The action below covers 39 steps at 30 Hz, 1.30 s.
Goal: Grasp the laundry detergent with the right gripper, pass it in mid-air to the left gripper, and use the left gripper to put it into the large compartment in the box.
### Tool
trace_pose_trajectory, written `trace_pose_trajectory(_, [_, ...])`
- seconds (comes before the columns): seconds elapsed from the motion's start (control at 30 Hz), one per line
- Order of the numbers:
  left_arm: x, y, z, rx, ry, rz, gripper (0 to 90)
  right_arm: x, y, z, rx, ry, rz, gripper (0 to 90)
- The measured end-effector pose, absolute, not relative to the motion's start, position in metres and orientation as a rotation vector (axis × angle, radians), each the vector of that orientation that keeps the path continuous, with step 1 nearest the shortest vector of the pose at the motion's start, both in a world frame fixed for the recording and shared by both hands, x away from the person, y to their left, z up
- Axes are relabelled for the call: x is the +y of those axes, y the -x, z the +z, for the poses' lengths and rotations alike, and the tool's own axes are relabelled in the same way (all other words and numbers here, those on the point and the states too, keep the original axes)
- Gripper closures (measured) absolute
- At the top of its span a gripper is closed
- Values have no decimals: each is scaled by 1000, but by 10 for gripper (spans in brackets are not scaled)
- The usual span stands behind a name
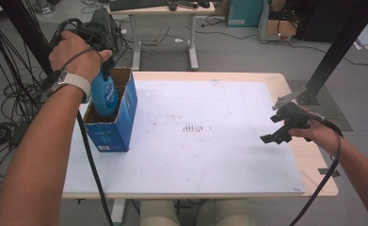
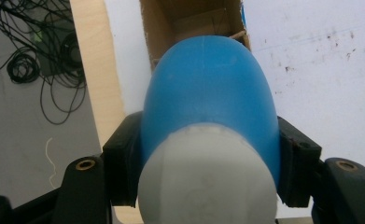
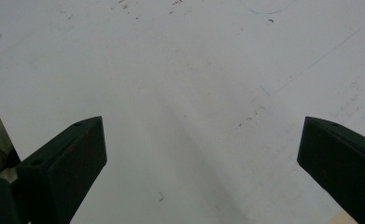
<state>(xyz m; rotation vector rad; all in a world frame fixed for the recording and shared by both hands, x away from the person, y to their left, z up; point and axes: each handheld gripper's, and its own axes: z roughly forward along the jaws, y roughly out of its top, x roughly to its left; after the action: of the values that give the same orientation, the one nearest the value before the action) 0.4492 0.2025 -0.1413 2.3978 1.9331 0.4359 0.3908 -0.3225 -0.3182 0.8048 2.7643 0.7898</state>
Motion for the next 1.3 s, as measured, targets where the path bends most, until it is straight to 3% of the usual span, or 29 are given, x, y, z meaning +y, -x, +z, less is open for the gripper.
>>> trace_pose_trajectory(1.3, [216, -454, -236, 1975, -2407, 397, 378, -323, -387, -327, 2765, -918, 756, 15])
